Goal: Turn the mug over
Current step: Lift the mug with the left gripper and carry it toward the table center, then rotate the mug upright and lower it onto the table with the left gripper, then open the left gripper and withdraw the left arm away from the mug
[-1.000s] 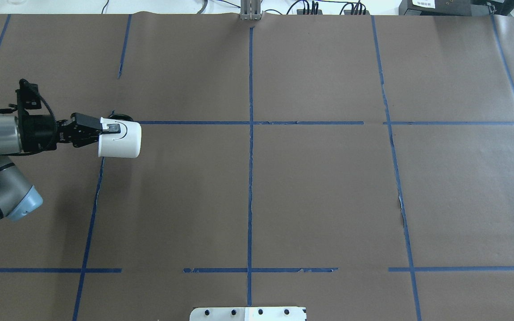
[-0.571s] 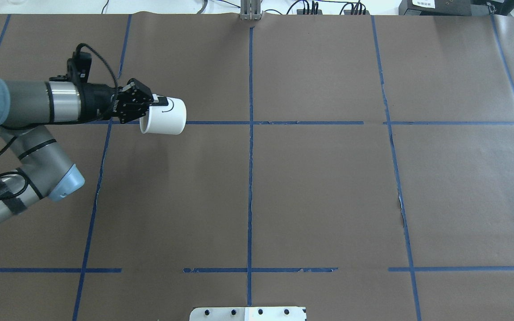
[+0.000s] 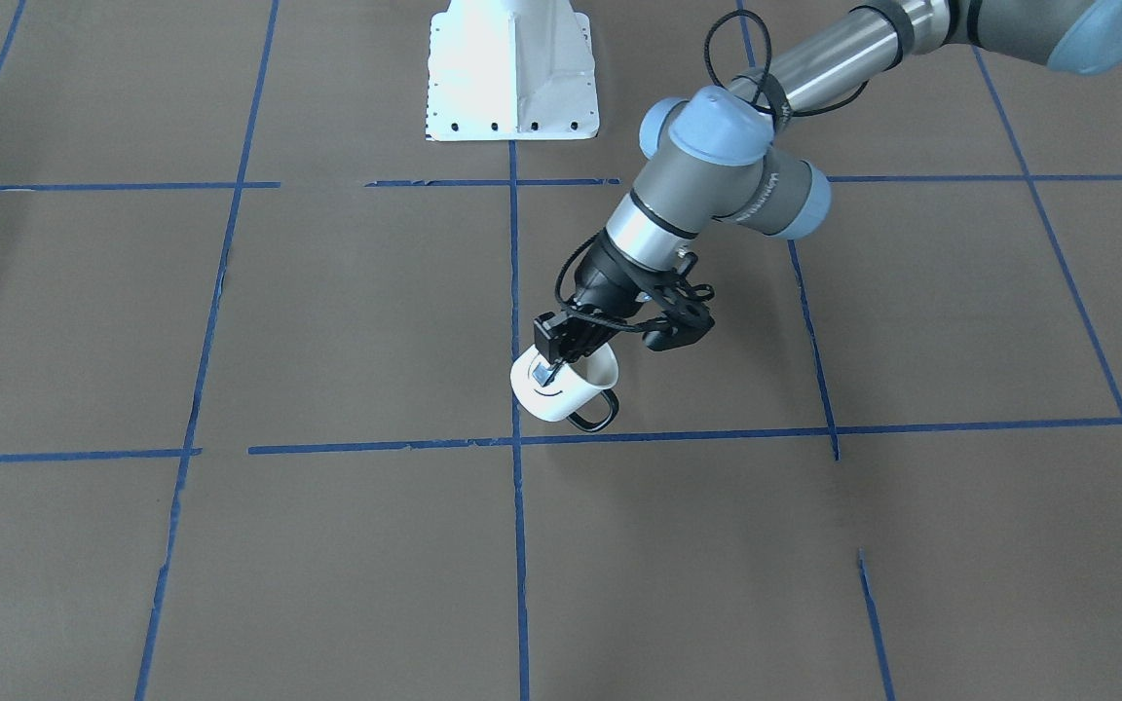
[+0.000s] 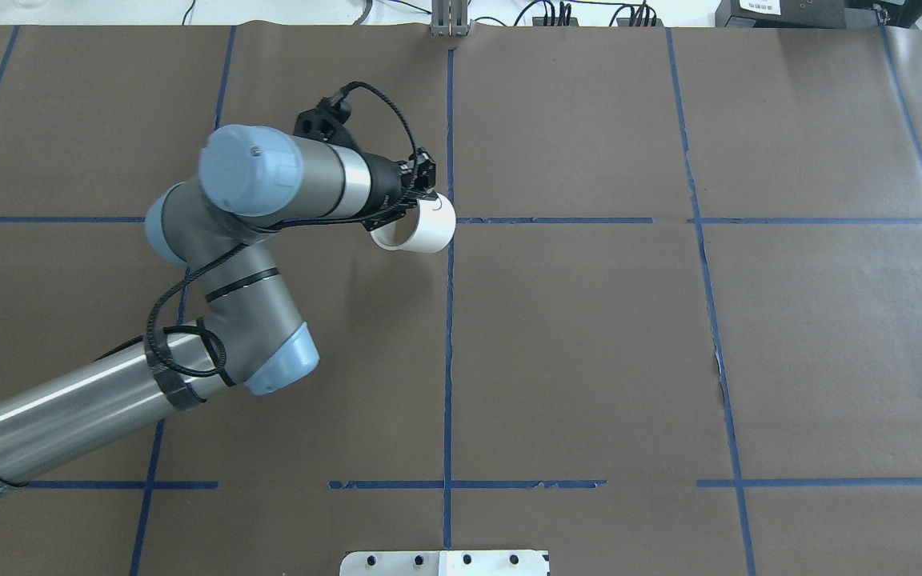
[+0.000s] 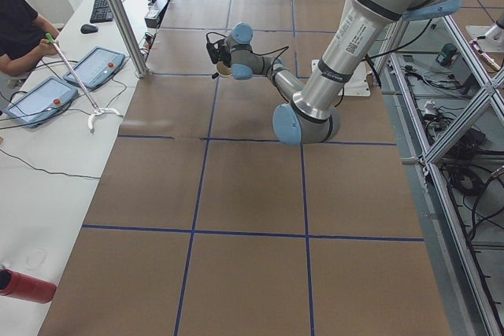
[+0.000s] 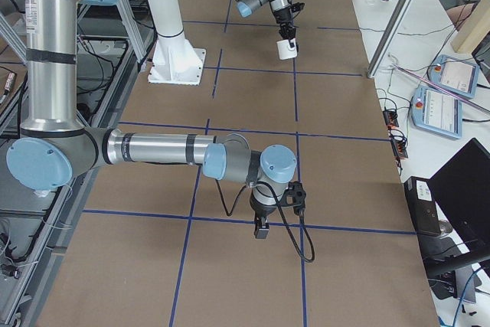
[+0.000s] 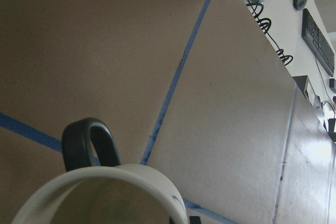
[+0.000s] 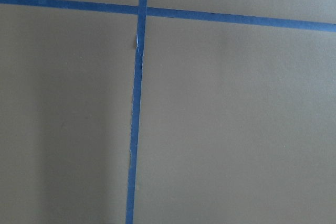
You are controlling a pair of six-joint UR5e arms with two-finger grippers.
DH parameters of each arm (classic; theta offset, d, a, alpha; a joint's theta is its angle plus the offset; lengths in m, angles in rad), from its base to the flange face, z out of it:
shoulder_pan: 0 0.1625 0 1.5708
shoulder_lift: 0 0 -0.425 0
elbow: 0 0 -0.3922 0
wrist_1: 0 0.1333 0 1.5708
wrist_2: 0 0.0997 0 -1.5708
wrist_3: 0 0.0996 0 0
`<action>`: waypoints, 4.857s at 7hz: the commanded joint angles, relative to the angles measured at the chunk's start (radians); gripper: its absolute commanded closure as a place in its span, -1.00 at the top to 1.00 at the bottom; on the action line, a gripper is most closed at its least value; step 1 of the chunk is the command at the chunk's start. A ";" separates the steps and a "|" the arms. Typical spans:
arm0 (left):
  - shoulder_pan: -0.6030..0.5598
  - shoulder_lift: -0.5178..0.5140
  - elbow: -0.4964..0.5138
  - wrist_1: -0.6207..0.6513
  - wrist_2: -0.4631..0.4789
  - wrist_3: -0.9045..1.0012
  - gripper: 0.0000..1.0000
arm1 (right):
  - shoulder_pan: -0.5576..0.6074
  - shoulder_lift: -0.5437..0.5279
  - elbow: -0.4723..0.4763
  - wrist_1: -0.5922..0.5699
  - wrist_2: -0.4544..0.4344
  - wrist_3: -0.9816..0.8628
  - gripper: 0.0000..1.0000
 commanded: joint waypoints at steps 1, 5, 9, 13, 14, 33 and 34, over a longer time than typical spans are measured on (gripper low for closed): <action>0.070 -0.178 0.016 0.428 0.069 0.106 -1.00 | 0.000 0.000 0.000 0.000 0.000 0.000 1.00; 0.138 -0.330 0.166 0.696 0.119 0.203 -1.00 | 0.000 0.000 0.000 0.000 0.000 0.000 1.00; 0.151 -0.332 0.168 0.735 0.113 0.261 -1.00 | 0.000 0.000 0.000 0.000 0.000 0.000 1.00; 0.161 -0.318 0.174 0.693 0.113 0.261 -1.00 | 0.000 0.000 0.000 0.000 0.000 0.000 1.00; 0.162 -0.312 0.174 0.693 0.113 0.261 -1.00 | 0.000 0.000 0.000 0.000 0.000 0.000 1.00; -0.823 0.450 -0.399 0.776 -0.455 1.746 1.00 | 0.000 0.000 0.000 0.000 0.000 0.000 1.00; -0.941 0.540 -0.374 0.774 -0.474 1.919 1.00 | 0.000 0.000 0.000 0.000 0.000 0.000 1.00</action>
